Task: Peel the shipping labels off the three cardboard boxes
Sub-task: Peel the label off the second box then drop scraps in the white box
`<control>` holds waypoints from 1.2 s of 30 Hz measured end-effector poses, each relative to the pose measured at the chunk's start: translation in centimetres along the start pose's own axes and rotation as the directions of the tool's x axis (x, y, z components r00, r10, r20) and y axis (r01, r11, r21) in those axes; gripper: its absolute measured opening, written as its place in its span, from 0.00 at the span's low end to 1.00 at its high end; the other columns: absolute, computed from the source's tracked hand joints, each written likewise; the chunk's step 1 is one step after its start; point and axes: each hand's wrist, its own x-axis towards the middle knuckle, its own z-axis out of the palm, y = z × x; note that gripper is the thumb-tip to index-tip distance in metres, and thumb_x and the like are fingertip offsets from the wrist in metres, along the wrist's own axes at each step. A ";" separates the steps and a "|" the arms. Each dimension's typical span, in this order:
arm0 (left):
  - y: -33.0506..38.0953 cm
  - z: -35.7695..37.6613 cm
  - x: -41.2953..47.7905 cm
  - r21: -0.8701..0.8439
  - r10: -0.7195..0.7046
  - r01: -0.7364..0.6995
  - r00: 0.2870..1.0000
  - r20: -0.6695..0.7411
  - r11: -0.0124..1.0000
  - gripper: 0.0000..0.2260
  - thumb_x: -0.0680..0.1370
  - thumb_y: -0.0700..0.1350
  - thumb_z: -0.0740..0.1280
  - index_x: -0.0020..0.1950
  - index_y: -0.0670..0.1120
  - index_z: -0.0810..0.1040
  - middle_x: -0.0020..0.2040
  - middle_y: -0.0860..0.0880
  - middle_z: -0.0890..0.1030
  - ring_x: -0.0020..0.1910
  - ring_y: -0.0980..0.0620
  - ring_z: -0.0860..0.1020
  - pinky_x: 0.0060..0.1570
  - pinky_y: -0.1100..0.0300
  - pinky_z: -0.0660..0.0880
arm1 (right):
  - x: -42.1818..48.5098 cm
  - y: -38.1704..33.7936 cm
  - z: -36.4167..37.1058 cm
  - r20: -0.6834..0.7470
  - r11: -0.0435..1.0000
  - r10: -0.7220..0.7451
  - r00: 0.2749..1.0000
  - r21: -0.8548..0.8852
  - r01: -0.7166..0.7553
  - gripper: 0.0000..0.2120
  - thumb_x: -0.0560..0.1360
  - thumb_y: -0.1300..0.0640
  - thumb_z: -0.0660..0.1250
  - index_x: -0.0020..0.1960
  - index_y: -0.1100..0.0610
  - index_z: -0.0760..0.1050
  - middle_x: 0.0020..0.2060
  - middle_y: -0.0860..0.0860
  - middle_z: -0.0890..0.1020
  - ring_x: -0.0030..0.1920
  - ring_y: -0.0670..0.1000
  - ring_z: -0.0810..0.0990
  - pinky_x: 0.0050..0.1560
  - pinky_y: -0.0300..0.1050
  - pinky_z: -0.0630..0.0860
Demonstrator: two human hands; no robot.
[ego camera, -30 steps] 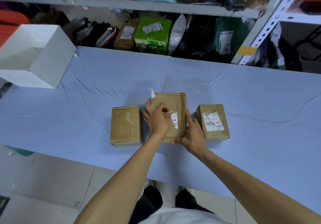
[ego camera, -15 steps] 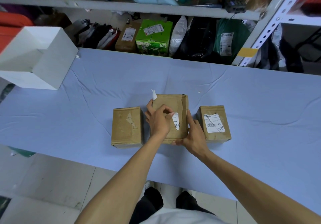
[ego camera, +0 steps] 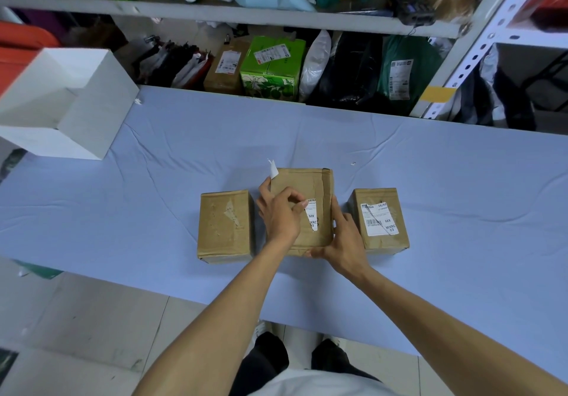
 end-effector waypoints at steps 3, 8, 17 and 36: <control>0.1 -0.1 -0.1 -0.014 -0.010 0.010 1.000 0.012 1.000 0.05 0.72 0.44 0.74 0.39 0.51 0.79 0.74 0.51 0.57 0.69 0.44 0.60 0.68 0.46 0.63 | 0.0 0.0 0.0 0.008 1.000 0.004 1.000 -0.001 -0.004 0.64 0.52 0.55 0.82 0.77 0.43 0.46 0.51 0.53 0.72 0.50 0.50 0.72 0.49 0.47 0.76; 0.2 -0.3 -0.2 -0.038 -0.022 0.023 0.999 0.033 0.999 0.04 0.72 0.44 0.74 0.39 0.50 0.80 0.75 0.51 0.56 0.70 0.44 0.59 0.69 0.44 0.62 | 0.0 0.0 -0.1 0.008 1.000 0.000 1.000 -0.001 0.000 0.64 0.51 0.54 0.82 0.77 0.44 0.47 0.50 0.52 0.72 0.50 0.50 0.72 0.50 0.49 0.76; 0.2 -0.7 0.0 -0.002 -0.015 0.015 0.995 0.097 1.000 0.02 0.73 0.44 0.73 0.42 0.47 0.81 0.76 0.51 0.54 0.71 0.44 0.59 0.69 0.40 0.61 | 0.0 0.0 -0.1 0.004 1.000 0.006 1.000 -0.003 -0.006 0.65 0.50 0.53 0.82 0.77 0.45 0.48 0.49 0.52 0.72 0.48 0.50 0.72 0.48 0.50 0.77; -0.6 -1.3 0.0 -0.065 0.051 -0.044 0.994 0.099 0.997 0.02 0.72 0.43 0.74 0.41 0.48 0.82 0.75 0.49 0.57 0.72 0.46 0.58 0.59 0.73 0.51 | -0.2 -0.4 -0.4 0.012 1.000 0.013 1.000 -0.018 -0.012 0.64 0.51 0.55 0.83 0.77 0.44 0.47 0.51 0.54 0.72 0.50 0.52 0.73 0.51 0.53 0.77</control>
